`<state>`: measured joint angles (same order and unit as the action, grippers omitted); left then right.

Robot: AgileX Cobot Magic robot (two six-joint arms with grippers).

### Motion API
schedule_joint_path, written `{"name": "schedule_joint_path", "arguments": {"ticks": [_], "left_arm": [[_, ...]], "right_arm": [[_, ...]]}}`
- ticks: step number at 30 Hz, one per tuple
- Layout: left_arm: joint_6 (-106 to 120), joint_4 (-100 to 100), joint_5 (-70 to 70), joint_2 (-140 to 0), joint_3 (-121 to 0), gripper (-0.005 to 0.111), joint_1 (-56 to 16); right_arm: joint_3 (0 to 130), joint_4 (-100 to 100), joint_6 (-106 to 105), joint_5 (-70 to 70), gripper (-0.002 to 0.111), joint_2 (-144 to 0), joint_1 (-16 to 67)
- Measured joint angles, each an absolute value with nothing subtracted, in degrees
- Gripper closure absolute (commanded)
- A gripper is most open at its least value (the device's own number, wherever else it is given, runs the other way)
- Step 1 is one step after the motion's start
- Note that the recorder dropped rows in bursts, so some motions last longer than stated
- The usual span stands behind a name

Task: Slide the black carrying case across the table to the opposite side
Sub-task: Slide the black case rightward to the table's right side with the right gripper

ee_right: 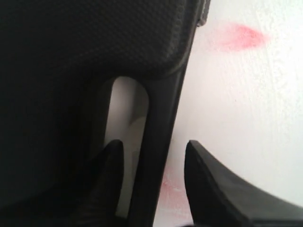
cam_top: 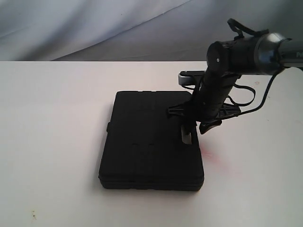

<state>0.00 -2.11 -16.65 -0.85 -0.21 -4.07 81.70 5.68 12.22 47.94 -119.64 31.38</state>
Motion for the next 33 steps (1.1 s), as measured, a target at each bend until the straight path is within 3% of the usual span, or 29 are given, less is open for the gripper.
{"name": "schedule_joint_path", "arguments": {"ticks": [9, 19, 33], "left_arm": [[0.0, -2.1, -16.6, -0.9, -0.2, 0.107, -4.1], [0.0, -2.1, -16.6, -0.9, -0.2, 0.107, -4.1], [0.0, -2.1, -16.6, -0.9, -0.2, 0.107, -4.1]], "right_arm": [[81.7, 5.7, 13.4, 47.2, 0.076, -122.3, 31.4], [81.7, 5.8, 14.3, 46.5, 0.108, -122.3, 31.5], [81.5, -8.1, 20.2, 52.7, 0.108, -121.7, 31.3]]}}
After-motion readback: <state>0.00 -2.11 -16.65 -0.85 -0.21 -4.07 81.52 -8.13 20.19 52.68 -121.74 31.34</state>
